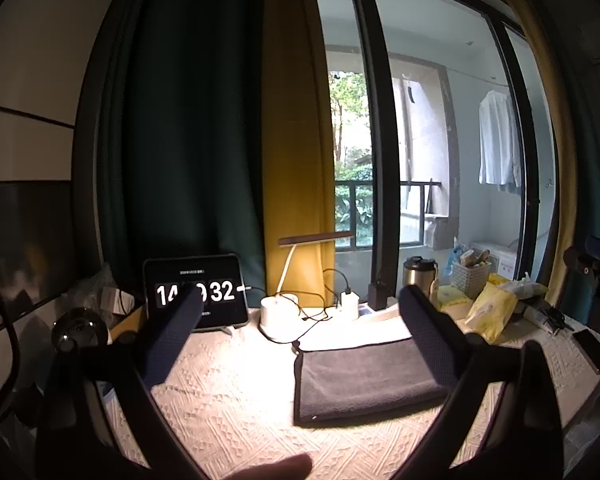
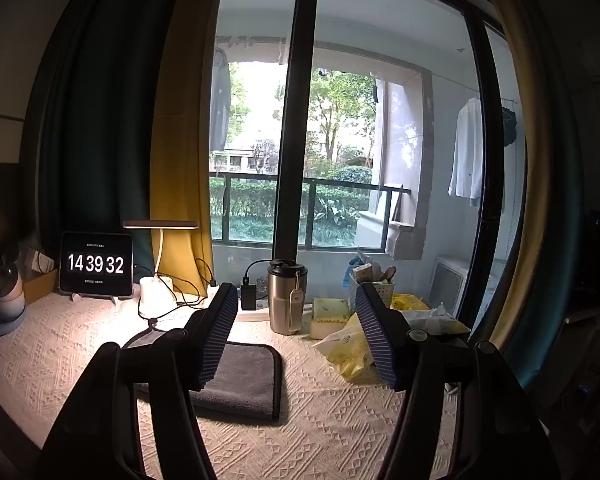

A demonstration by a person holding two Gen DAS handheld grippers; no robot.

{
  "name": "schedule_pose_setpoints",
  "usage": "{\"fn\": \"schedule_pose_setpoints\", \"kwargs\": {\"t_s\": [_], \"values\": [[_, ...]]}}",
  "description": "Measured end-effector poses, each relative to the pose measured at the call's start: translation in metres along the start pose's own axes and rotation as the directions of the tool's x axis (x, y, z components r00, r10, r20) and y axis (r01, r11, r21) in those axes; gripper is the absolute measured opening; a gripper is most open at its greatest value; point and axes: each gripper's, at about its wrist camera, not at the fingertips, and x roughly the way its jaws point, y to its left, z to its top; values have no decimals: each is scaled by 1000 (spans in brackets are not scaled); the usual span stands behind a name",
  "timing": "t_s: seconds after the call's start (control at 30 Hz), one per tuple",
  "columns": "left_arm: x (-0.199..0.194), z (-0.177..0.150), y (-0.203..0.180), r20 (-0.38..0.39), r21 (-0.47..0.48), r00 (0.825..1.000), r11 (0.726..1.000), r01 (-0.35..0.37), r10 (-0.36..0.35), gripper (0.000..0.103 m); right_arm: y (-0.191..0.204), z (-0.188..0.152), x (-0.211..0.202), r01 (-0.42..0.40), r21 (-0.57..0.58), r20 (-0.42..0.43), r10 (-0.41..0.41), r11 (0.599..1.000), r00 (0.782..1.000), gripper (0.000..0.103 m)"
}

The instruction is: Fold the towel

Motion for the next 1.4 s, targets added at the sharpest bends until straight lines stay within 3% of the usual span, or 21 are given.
{"fn": "schedule_pose_setpoints", "kwargs": {"t_s": [1.4], "values": [[-9, 2, 1, 30, -25, 999, 1000, -18, 19, 99, 7, 3, 1, -31, -17, -20, 31, 999, 999, 65]]}}
